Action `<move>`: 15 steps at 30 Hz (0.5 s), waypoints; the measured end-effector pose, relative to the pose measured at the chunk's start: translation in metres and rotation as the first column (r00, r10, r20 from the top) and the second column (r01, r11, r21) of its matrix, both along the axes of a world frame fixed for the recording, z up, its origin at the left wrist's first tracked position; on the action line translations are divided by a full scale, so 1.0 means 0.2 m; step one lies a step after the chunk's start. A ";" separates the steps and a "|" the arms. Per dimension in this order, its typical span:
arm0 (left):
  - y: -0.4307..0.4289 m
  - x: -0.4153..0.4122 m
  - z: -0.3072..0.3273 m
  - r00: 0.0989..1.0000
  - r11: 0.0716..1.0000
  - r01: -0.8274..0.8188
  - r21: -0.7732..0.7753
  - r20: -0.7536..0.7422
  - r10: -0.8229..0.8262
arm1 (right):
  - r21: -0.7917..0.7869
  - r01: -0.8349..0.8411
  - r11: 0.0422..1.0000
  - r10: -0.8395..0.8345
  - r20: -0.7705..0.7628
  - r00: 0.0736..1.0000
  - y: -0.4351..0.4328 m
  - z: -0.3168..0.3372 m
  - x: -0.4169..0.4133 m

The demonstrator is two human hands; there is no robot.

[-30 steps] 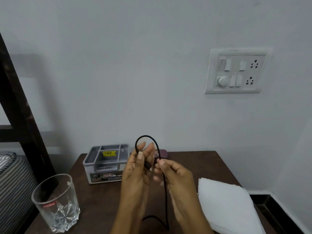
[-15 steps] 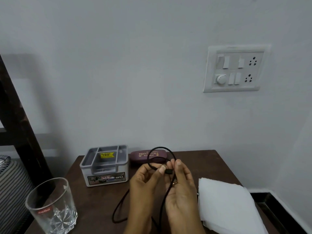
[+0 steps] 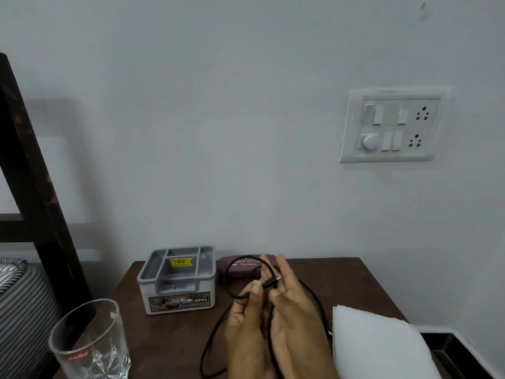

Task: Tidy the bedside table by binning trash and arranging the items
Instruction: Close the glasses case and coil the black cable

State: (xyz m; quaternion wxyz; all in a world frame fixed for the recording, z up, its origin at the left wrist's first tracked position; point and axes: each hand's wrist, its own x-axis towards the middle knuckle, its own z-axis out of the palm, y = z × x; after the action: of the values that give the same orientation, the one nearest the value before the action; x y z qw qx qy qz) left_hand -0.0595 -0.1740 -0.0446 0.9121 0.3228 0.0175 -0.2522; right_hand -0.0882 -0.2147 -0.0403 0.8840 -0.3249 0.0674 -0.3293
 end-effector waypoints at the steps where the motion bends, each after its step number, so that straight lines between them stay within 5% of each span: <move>1: 0.00 -0.01 0.01 0.999 0.999 0.041 -0.033 -0.013 -0.041 | -0.120 0.054 0.991 -0.064 -0.081 0.995 -0.01 -0.01 0.00; 3: 0.00 -0.03 0.02 0.996 0.995 0.093 -0.020 -0.002 -0.093 | -0.351 0.170 0.921 -0.264 -0.239 0.935 -0.04 -0.02 -0.03; 6: -0.03 -0.04 0.01 0.997 0.998 0.053 0.031 0.049 -0.054 | -0.484 0.230 0.844 -0.416 -0.322 0.850 -0.10 -0.04 -0.07; 11: -0.05 -0.01 -0.06 0.995 0.995 -0.036 0.089 0.091 0.028 | -0.197 0.179 0.964 -0.218 -0.195 0.956 -0.08 -0.02 -0.09; 15: -0.04 -0.01 -0.04 0.987 0.990 -0.060 0.127 0.156 0.040 | -0.214 0.283 0.935 -0.318 -0.155 0.935 -0.08 0.00 -0.09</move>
State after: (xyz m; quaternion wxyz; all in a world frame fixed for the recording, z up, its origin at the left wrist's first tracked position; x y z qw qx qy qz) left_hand -0.0617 -0.1813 -0.0517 0.8937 0.3998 -0.0278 -0.2020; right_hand -0.1056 -0.2300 -0.0400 0.7780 -0.4224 0.1676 -0.4338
